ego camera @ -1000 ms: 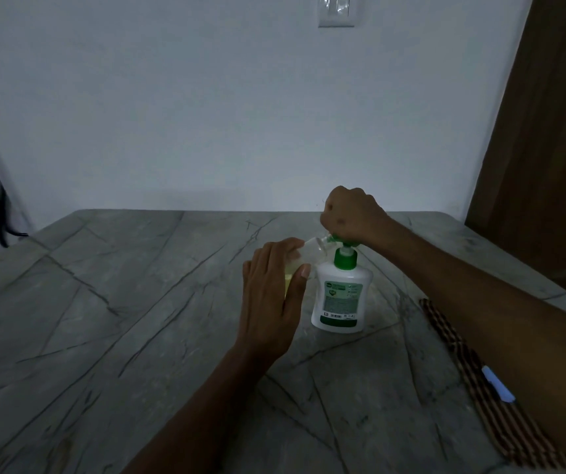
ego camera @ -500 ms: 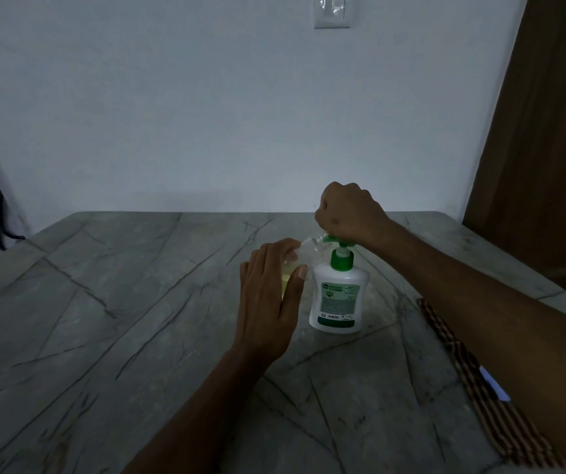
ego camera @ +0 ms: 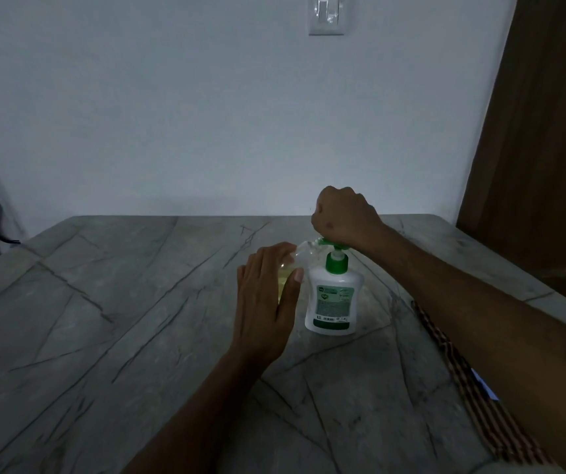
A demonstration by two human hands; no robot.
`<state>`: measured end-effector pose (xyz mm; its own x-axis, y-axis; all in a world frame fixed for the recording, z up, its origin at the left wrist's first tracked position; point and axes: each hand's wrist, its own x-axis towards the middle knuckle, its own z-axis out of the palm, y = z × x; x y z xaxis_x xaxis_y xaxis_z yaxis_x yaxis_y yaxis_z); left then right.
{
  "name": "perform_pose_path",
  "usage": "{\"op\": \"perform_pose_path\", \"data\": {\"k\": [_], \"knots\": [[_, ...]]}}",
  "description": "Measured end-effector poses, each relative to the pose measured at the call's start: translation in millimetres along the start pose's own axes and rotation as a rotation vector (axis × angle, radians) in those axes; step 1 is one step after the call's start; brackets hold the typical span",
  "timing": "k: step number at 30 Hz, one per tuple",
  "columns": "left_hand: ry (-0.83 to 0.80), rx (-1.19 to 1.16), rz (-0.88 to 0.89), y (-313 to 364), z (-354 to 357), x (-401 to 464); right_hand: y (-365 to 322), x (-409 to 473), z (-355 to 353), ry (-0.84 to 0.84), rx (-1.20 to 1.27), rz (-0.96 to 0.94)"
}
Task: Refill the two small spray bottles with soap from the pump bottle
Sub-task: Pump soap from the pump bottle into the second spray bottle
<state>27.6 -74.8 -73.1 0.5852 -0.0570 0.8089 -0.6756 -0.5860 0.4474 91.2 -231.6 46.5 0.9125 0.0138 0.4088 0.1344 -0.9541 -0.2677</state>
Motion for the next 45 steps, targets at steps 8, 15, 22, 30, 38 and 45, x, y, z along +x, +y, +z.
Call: {"op": "perform_pose_path", "data": {"k": [8,15,22,30,38,45], "knots": [[-0.008,0.011,0.003,-3,0,0,2,-3,8,-0.011,0.020,0.064],[-0.003,0.002,-0.004,-2,1,-1,0,0,3,0.005,0.005,0.028],[-0.012,0.003,0.000,-3,0,-1,2,-1,7,-0.011,0.006,0.047],[0.003,0.003,0.000,-4,1,-2,0,1,8,0.003,0.018,0.034],[-0.005,0.009,0.017,-2,0,-2,0,0,3,-0.021,-0.012,0.012],[-0.015,0.011,0.018,-4,0,-2,2,1,12,-0.027,0.013,0.036]]}}
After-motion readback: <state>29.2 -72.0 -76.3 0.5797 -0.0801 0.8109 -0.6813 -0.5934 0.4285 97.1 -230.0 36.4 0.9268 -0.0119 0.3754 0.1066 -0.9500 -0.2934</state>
